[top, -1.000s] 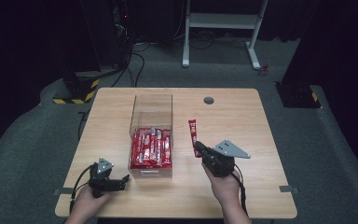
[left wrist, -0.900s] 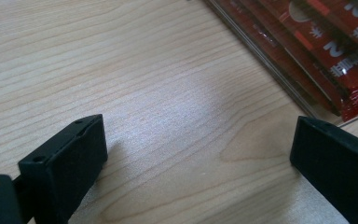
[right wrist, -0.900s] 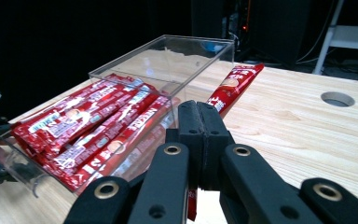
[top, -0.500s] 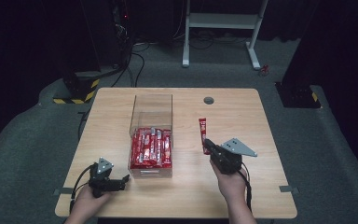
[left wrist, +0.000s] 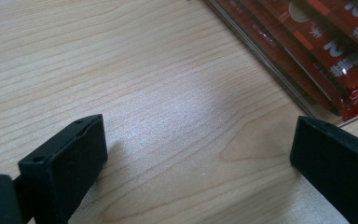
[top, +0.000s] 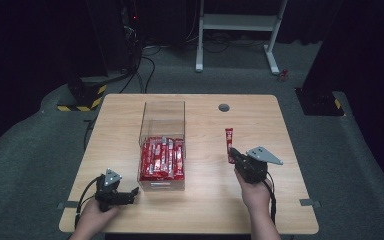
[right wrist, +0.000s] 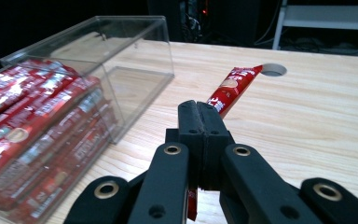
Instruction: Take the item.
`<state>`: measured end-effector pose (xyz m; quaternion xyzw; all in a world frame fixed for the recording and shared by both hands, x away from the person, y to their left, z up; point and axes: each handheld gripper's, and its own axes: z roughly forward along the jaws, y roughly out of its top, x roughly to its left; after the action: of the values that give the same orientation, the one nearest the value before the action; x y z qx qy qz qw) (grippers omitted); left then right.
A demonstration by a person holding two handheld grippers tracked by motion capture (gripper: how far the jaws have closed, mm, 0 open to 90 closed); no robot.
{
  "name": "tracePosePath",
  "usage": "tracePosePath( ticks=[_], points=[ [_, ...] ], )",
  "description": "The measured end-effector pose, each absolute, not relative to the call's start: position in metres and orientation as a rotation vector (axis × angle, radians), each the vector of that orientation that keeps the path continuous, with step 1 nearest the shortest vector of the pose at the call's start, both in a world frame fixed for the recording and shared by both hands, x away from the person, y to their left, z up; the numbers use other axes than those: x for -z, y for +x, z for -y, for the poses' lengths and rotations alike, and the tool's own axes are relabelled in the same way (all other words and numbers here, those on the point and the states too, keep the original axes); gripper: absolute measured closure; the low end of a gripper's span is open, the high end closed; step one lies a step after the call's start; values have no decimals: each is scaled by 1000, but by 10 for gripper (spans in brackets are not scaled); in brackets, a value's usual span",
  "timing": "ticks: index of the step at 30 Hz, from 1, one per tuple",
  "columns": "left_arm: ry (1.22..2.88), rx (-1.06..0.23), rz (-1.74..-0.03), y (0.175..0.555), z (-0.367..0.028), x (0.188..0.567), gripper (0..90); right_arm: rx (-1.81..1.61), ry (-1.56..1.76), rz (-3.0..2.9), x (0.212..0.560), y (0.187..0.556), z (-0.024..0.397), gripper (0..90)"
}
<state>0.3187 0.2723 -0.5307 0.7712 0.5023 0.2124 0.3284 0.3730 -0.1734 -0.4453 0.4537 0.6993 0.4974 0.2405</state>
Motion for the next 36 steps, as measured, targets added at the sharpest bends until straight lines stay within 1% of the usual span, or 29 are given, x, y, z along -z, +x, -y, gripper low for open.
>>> tracePosePath(
  ticks=[7,21,32,36],
  points=[
    [2019,-556,-1315,319,-272,531,41,-1307,1265,-1931,457,382,177,900],
    [2019,-556,-1315,319,-272,531,41,-1174,1350,-2002,490,406,182,900],
    [2015,-555,-1319,318,-272,531,42,-1110,1416,-2009,505,416,186,892],
    [2016,-556,-1318,318,-272,531,42,-1094,1425,-2013,508,417,185,875]
  ],
)
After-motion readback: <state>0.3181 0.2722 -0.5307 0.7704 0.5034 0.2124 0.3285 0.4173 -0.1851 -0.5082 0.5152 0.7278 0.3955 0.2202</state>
